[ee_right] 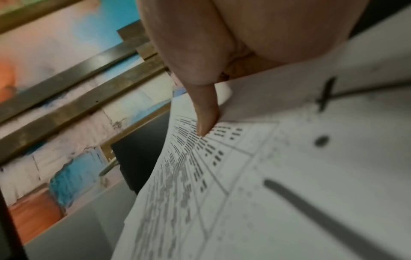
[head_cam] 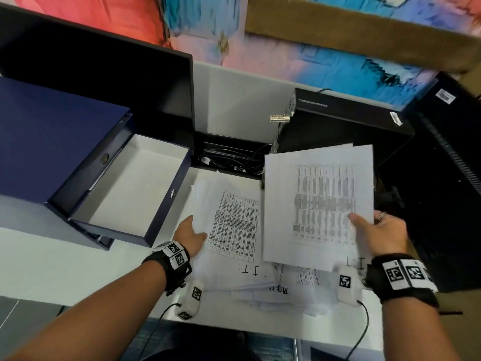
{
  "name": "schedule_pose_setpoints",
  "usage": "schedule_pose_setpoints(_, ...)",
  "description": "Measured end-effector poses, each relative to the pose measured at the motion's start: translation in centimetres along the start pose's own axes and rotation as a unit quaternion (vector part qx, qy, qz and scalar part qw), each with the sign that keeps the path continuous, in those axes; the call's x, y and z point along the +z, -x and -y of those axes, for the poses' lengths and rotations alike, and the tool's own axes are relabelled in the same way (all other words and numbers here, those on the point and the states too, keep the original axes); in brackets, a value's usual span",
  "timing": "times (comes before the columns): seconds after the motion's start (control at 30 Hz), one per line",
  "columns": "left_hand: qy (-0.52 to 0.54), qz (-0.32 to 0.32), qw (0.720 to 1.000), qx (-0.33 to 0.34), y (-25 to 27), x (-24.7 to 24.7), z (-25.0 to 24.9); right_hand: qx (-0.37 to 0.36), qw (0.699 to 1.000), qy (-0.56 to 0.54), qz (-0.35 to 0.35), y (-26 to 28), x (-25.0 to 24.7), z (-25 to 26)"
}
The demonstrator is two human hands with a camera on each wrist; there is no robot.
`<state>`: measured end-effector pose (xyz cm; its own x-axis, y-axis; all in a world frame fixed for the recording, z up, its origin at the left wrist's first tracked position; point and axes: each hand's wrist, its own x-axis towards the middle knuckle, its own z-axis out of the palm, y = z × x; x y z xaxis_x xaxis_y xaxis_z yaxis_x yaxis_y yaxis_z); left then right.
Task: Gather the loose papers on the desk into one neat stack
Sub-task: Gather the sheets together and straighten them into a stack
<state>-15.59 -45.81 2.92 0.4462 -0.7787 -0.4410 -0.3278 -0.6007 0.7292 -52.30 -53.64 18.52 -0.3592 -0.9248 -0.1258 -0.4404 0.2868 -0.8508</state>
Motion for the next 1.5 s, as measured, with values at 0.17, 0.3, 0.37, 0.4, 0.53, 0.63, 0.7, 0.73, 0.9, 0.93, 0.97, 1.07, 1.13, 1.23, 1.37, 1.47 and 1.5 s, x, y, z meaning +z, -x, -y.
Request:
schedule_pose_setpoints(0.17,0.121,0.003,0.991,-0.05,0.4,0.0,-1.1,0.012,0.994,0.079,0.075,0.4,7.3,-4.5)
schedule_pose_setpoints(0.3,0.135,0.022,0.987,-0.082,0.3,0.4,-1.4,0.047,0.975,0.164,0.142,2.7,12.7,-8.3)
schedule_pose_setpoints(0.37,0.077,0.027,0.995,-0.066,0.1,0.8,-0.6,0.105,0.951,0.271,0.102,3.2,12.7,-9.7)
schedule_pose_setpoints(0.4,0.057,0.023,0.997,-0.055,0.1,0.9,-0.4,0.138,0.933,0.321,0.082,3.6,12.4,-10.2)
schedule_pose_setpoints(0.53,0.102,0.009,0.992,-0.077,0.5,1.1,-1.1,0.135,0.91,0.379,0.098,5.2,12.8,-11.5)
schedule_pose_setpoints(0.63,0.057,0.027,0.996,-0.068,1.1,1.4,-1.5,0.099,0.92,0.363,0.108,5.6,13.8,-11.3)
schedule_pose_setpoints(0.7,0.005,0.026,0.999,-0.048,1.2,1.7,-1.3,0.107,0.941,0.301,0.111,5.2,14.3,-11.0)
schedule_pose_setpoints(0.73,-0.01,0.023,0.999,-0.036,1.4,1.9,-1.3,0.136,0.949,0.262,0.111,5.0,14.4,-10.7)
schedule_pose_setpoints(0.9,-0.014,0.005,1.0,-0.005,1.8,1.7,-1.2,0.217,0.95,0.196,0.109,4.2,13.2,-9.2)
schedule_pose_setpoints(0.93,-0.013,0.003,1.0,-0.001,1.8,1.5,-1.2,0.217,0.949,0.206,0.095,3.7,12.7,-9.3)
schedule_pose_setpoints(0.97,-0.014,0.0,1.0,0.004,1.7,1.3,-1.1,0.213,0.949,0.217,0.082,3.4,12.0,-9.5)
schedule_pose_setpoints(1.07,-0.015,-0.006,1.0,0.006,1.5,0.6,-0.8,0.173,0.93,0.314,0.077,2.6,10.5,-10.6)
schedule_pose_setpoints(1.13,-0.019,-0.005,1.0,0.002,1.4,0.4,-0.7,0.156,0.912,0.364,0.104,2.4,10.1,-11.3)
schedule_pose_setpoints(1.23,-0.018,-0.007,1.0,0.003,1.4,0.2,-0.6,0.137,0.91,0.376,0.108,2.2,10.2,-11.8)
schedule_pose_setpoints(1.37,-0.018,-0.01,1.0,0.008,1.4,0.1,-0.6,0.114,0.916,0.377,0.073,2.5,10.3,-11.9)
schedule_pose_setpoints(1.47,-0.021,-0.012,1.0,0.011,1.5,0.0,-0.8,0.115,0.925,0.352,0.09,2.6,10.7,-11.8)
schedule_pose_setpoints(1.5,-0.023,-0.012,1.0,0.011,1.5,0.0,-0.8,0.118,0.921,0.359,0.093,2.6,10.8,-11.7)
